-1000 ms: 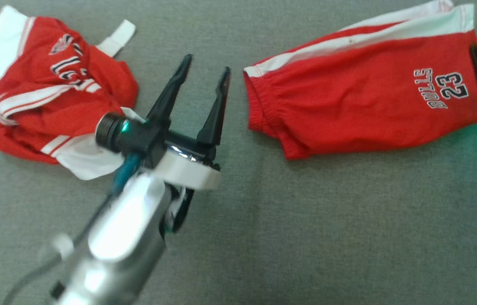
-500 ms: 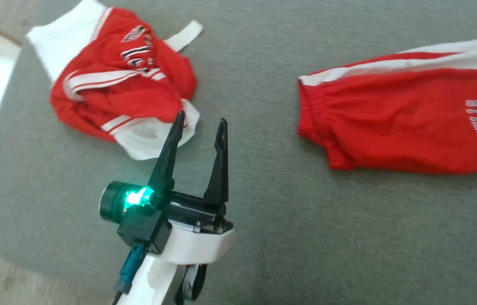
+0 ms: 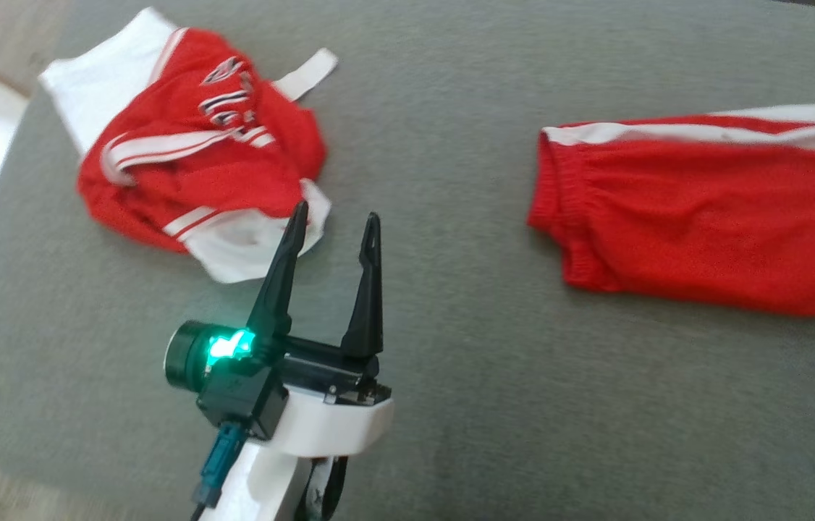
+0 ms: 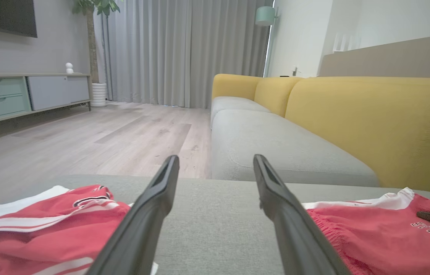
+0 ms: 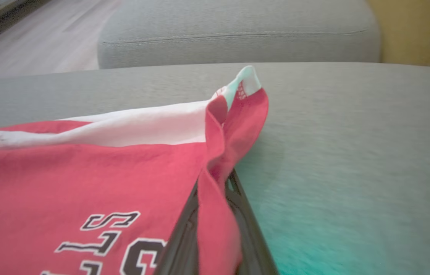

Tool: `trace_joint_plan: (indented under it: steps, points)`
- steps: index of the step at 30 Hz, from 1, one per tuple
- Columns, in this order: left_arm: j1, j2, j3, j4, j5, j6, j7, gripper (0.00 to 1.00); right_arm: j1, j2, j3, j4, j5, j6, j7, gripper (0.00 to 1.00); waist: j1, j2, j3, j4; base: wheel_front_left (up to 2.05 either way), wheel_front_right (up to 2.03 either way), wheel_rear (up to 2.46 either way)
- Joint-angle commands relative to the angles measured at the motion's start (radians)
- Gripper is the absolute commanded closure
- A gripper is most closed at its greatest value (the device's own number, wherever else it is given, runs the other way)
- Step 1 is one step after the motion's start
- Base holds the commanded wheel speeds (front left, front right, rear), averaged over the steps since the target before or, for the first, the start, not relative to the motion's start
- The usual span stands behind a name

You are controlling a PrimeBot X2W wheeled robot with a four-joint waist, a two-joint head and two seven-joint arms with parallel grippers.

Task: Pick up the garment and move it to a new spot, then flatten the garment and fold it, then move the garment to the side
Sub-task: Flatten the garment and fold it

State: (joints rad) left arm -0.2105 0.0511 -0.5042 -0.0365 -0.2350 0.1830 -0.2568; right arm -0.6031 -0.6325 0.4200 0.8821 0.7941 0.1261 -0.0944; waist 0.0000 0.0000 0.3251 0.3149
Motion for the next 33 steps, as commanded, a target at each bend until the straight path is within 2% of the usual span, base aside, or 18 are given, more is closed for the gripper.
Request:
trace_joint_plan:
  steps: [1,7,10,13,21,26,30,31,32,33]
  points:
    - [0.006,-0.001,0.043,-0.024,0.012,-0.007,-0.005,0.00,0.038,-0.054,0.005,-0.006,-0.011,0.005,-0.018,1.00,0.0000,0.0000,-0.031,-0.054,0.00,0.00,0.00]
    - [0.008,-0.001,0.044,-0.005,0.022,-0.035,-0.005,0.00,0.060,-0.133,-0.018,-0.007,-0.028,0.005,-0.028,1.00,0.0000,0.0000,-0.043,-0.130,0.00,0.00,0.00]
    - [0.006,-0.001,0.041,0.012,0.027,-0.048,-0.005,0.00,0.045,-0.146,-0.028,-0.032,-0.031,0.005,-0.026,1.00,0.0000,0.0000,-0.049,-0.155,0.00,0.00,0.00]
    - [0.012,-0.001,0.042,0.030,0.028,-0.057,-0.005,0.00,0.018,-0.130,-0.026,-0.081,-0.049,0.005,-0.022,1.00,0.0000,0.0000,-0.069,-0.175,0.00,0.00,0.00]
    - [0.033,-0.001,0.028,0.061,0.019,-0.068,-0.005,0.00,0.013,-0.031,-0.011,-0.284,-0.113,0.005,0.032,1.00,0.0000,0.0000,-0.145,-0.171,0.00,0.00,0.00]
    - [0.045,-0.001,0.024,0.062,0.007,-0.065,-0.005,0.00,0.030,0.082,-0.008,-0.395,-0.165,0.005,0.089,1.00,0.0000,0.0000,-0.165,-0.141,0.00,0.00,0.00]
    - [0.045,-0.001,0.019,0.062,-0.005,-0.062,-0.005,0.00,0.048,0.190,0.012,-0.421,-0.190,0.005,0.130,1.00,0.0000,0.0000,-0.165,-0.114,0.00,0.00,0.00]
    - [0.044,-0.001,0.017,0.063,-0.008,-0.062,-0.005,0.00,0.055,0.214,0.016,-0.418,-0.194,0.005,0.135,0.66,0.0000,0.0000,-0.166,-0.108,0.00,0.00,0.00]
    - [0.042,-0.001,0.016,0.064,-0.012,-0.061,-0.005,0.00,0.063,0.236,0.019,-0.415,-0.199,0.005,0.138,0.23,0.0000,0.0000,-0.166,-0.103,0.00,0.00,0.00]
    - [0.041,-0.001,0.014,0.066,-0.015,-0.061,-0.005,0.00,0.072,0.255,0.021,-0.412,-0.203,0.005,0.142,0.00,0.0000,0.0000,-0.168,-0.099,0.00,0.00,0.00]
